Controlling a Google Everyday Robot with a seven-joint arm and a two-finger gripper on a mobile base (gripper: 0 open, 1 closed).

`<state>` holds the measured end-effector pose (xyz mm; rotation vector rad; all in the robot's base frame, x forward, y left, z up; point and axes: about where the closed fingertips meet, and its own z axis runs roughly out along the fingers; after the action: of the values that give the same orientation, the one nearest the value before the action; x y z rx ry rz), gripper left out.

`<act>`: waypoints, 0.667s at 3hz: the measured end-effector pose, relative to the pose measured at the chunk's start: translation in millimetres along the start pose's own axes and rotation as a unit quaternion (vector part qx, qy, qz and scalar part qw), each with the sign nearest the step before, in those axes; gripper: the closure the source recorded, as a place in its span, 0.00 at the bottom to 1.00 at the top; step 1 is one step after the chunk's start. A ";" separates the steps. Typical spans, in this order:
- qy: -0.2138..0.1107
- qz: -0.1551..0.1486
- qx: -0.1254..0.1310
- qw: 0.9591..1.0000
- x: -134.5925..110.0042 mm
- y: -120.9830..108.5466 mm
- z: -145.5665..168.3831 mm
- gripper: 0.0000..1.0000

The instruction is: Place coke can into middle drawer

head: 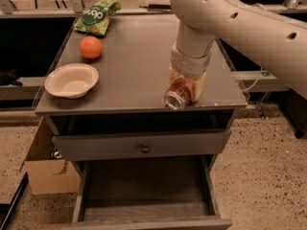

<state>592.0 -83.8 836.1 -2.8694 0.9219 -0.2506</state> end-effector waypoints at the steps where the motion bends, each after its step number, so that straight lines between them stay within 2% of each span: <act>1: 0.000 0.000 0.000 1.000 0.0 0.0 0.0 1.00; 2: 0.001 0.001 -0.004 1.000 0.5 5.6 -0.4 1.00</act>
Offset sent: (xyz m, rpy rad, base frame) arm -0.0178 -0.0308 -0.0088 -0.0461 0.0239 -0.0215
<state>589.2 -88.6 835.7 -2.8762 0.9283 -0.2496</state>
